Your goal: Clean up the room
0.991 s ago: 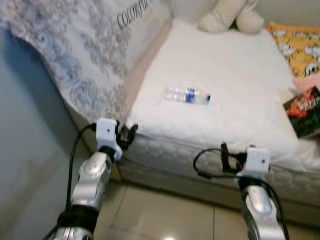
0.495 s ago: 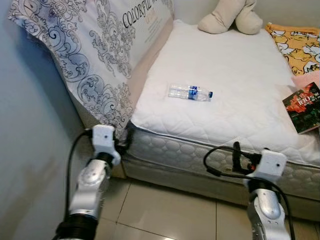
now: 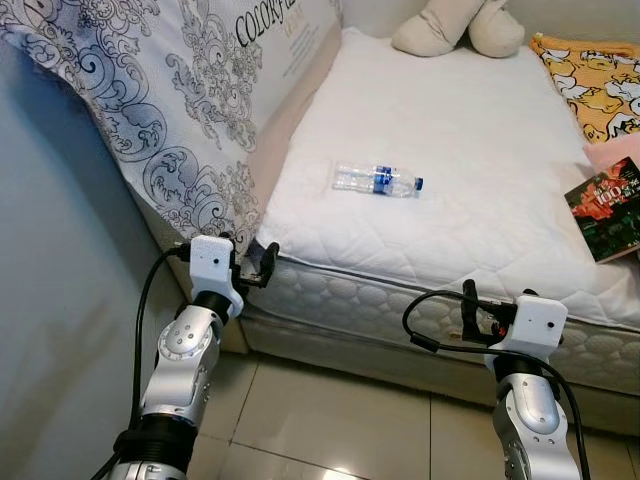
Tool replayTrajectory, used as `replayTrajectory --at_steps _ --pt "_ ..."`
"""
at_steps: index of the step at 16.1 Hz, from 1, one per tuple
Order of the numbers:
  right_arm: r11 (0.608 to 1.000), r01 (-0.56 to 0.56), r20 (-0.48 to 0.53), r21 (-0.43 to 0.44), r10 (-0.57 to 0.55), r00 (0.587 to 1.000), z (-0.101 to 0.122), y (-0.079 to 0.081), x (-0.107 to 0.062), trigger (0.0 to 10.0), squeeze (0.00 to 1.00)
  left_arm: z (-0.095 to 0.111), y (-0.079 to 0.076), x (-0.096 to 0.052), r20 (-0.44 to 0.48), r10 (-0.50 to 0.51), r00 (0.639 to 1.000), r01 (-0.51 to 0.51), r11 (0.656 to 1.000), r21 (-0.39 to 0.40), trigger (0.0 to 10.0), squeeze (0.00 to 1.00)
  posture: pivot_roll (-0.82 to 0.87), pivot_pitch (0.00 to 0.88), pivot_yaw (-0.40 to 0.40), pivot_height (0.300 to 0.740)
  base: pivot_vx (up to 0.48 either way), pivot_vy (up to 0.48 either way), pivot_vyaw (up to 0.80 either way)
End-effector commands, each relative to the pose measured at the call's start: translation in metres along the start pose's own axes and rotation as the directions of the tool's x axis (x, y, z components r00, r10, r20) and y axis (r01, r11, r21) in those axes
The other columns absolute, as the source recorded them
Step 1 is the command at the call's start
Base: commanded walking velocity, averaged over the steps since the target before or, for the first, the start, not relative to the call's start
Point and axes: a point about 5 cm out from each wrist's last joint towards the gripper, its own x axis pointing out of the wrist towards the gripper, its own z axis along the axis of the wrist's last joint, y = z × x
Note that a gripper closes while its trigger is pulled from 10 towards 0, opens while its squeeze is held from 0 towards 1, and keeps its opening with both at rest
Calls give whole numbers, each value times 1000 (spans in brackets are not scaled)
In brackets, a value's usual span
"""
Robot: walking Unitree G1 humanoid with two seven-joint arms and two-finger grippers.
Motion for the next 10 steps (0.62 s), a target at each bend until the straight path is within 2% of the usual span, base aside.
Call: replayTrajectory --at_steps 1,4,5,6,7,10 --pt "1000 5 -2 -7 -5 1000 1 0 0 10000 0 0 -2 -1 7 -26 1000 26 999 21 10000 1000 -144 0 62 740 0 0 0" --pt "1000 4 -4 -9 -4 1000 0 0 -1 10000 0 -2 -2 -1 -7 -22 1000 23 1000 8 10000 1000 -146 0 64 740 0 0 0" --pt "1000 2 -3 -11 -2 1000 1 1 -1 10000 0 -2 -5 -2 1 -55 998 55 993 -107 10000 1000 -146 0 65 740 0 0 0" --pt "1000 -2 -2 -16 2 1000 1 1 -1 10000 0 -1 -7 -1 7 -73 997 74 990 -122 10000 1000 -145 0 65 740 0 0 0" --pt "999 -11 -14 -38 10 1000 1 3 1 10000 0 1 -7 2 11 -69 998 70 994 -85 10000 0 -149 0 67 740 465 0 0" --pt "1000 -9 -4 -25 9 1000 5 4 5 10000 0 -1 -4 5 -23 -43 999 42 998 -38 10000 0 -155 0 71 740 466 0 0"
